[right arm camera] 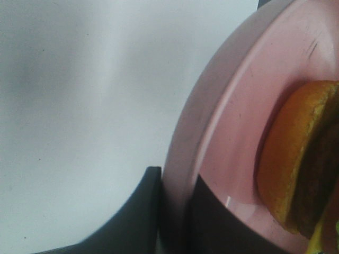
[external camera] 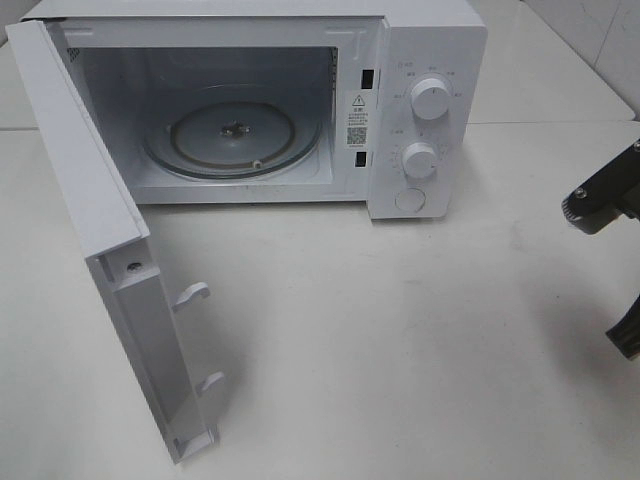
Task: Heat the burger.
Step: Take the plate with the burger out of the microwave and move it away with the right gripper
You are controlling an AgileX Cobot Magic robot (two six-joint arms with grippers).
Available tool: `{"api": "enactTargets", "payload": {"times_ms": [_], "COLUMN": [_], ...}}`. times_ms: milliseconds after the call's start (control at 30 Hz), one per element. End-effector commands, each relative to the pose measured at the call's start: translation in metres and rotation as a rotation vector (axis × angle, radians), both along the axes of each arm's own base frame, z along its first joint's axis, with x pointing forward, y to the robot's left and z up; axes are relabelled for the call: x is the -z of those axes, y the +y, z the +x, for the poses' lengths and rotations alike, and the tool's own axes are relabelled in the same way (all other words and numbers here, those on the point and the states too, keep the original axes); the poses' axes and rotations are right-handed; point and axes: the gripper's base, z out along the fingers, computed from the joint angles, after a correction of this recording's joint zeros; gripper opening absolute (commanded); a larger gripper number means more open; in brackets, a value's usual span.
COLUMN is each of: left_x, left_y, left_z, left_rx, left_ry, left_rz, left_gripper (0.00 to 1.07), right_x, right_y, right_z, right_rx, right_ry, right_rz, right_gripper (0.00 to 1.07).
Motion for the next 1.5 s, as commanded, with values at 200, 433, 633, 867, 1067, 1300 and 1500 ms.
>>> {"api": "enactTargets", "payload": {"times_ms": [200, 433, 633, 867, 1067, 1300, 1500], "left_x": [0.000, 0.000, 0.000, 0.000, 0.000, 0.000, 0.000], "left_y": [0.000, 0.000, 0.000, 0.000, 0.000, 0.000, 0.000], "left_z": [-0.003, -0.003, -0.003, -0.003, -0.003, -0.003, -0.003], "left_rx": [-0.002, -0.002, -0.002, -0.002, -0.002, -0.002, -0.002], "left_ry": [-0.027, -0.027, -0.027, -0.027, -0.027, -0.027, -0.027], "left_rz": [-0.003, -0.003, -0.003, -0.003, -0.003, -0.003, -0.003], "left_gripper": [1.05, 1.05, 1.05, 1.05, 1.05, 1.05, 1.05], "right_x": [0.007, 0.023, 0.038, 0.068, 0.088, 0.105, 0.119], "right_y": [0.000, -0.006, -0.010, -0.008, -0.006, -0.005, -0.005], "right_z": [0.008, 0.018, 0.026, 0.025, 0.027, 0.032, 0.035], "right_rx": [0.072, 0.119, 0.143, 0.109, 0.102, 0.080, 0.071], "right_ry": [-0.036, 0.009, 0.019, 0.075, 0.097, 0.100, 0.097], "right_rz": [-0.068, -0.059, -0.030, 0.002, -0.015, -0.034, -0.061], "right_gripper": [0.08, 0.08, 0.09, 0.09, 0.10, 0.10, 0.13]}}
